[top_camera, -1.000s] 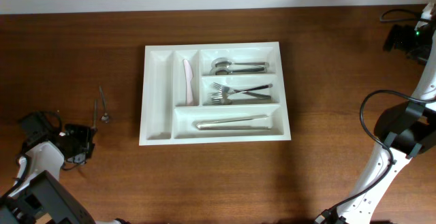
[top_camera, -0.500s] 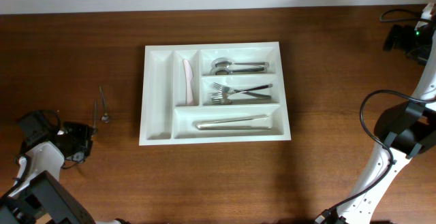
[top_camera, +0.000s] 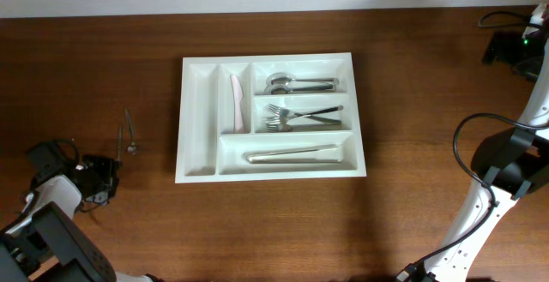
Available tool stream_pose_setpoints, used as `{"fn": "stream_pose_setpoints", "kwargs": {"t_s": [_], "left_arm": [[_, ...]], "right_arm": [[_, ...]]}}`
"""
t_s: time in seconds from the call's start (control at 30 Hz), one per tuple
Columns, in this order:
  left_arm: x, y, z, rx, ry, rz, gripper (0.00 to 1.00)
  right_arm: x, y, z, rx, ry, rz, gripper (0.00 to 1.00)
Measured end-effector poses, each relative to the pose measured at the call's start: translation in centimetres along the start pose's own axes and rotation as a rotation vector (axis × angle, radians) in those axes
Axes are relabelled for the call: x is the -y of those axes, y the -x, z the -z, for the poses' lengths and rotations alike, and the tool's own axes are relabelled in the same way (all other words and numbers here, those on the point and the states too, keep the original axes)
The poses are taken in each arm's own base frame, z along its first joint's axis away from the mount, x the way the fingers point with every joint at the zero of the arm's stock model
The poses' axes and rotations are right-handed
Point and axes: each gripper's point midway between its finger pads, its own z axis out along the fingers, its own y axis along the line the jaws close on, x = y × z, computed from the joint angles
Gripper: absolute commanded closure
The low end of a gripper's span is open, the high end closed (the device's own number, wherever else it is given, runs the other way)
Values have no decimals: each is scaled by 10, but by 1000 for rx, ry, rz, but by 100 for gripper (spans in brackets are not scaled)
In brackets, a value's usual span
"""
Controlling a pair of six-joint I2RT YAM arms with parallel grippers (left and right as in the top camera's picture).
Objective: Pack container
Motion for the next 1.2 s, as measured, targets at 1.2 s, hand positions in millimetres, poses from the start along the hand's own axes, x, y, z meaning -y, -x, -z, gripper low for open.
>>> {"fn": "stream_pose_setpoints", "kwargs": {"t_s": [1.2], "left_arm": [[8,8,-1,30,-32,-16,61]], "right_arm": [[0,0,0,0,0,0,1]]}}
